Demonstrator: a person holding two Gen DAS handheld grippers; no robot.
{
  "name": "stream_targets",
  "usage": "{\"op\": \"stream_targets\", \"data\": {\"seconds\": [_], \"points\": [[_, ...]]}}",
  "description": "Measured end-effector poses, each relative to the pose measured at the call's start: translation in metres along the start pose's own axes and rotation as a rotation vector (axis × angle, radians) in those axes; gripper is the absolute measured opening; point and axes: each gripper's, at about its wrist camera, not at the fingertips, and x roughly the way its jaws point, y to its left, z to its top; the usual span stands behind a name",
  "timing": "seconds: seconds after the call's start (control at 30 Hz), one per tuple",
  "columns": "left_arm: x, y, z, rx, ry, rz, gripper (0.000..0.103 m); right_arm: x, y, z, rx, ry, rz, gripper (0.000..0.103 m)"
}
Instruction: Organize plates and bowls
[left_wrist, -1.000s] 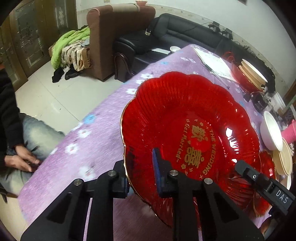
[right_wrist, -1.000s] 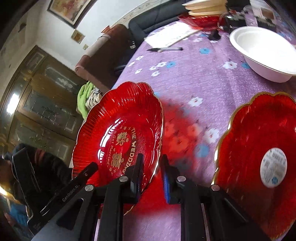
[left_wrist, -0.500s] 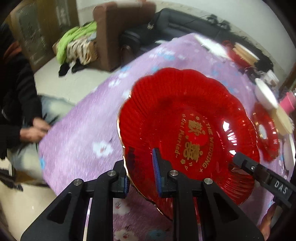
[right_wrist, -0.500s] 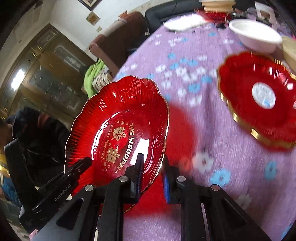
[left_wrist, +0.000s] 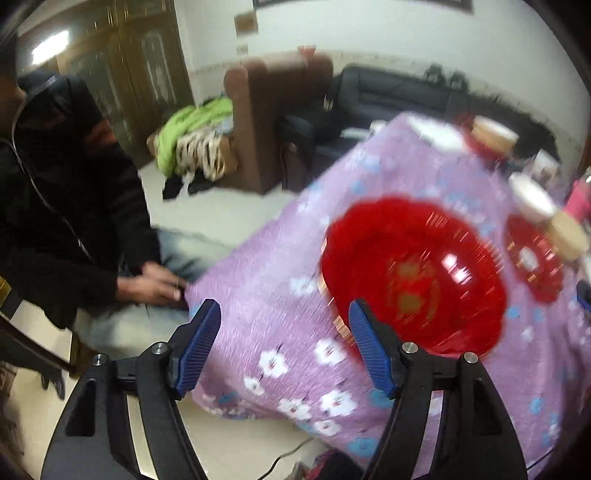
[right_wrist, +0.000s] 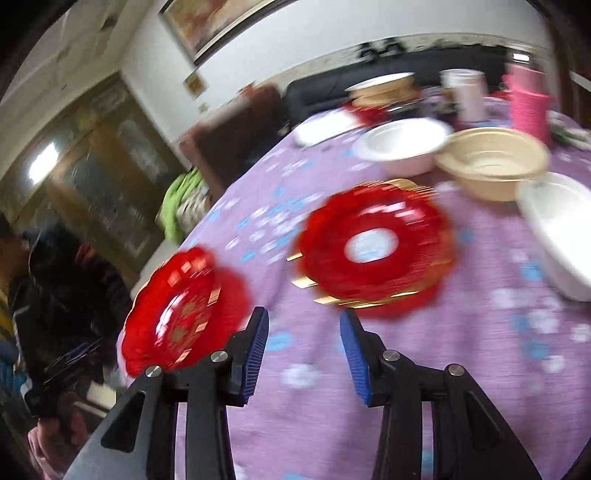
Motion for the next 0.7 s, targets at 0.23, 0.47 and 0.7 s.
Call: {"op": "stream_targets", "data": {"seconds": [0.23,0.47,0.7], "points": [[-0.016,-0.064,0.056,0.01,-0.015,-0.283,0.086,-0.031,-0.072,0.03,0.17,-0.048,0.025,0.044],[0.049,-0.184,0.098,0.039,0.243,-0.408,0.086,0.016,-0.09,0.074,0.303,0.05,0.051,0.047],[0.097,-0.256,0.104,0.065,0.395,-0.434,0.086,0.058,-0.111,0.086,0.39,0.121,-0.005,0.047]]}}
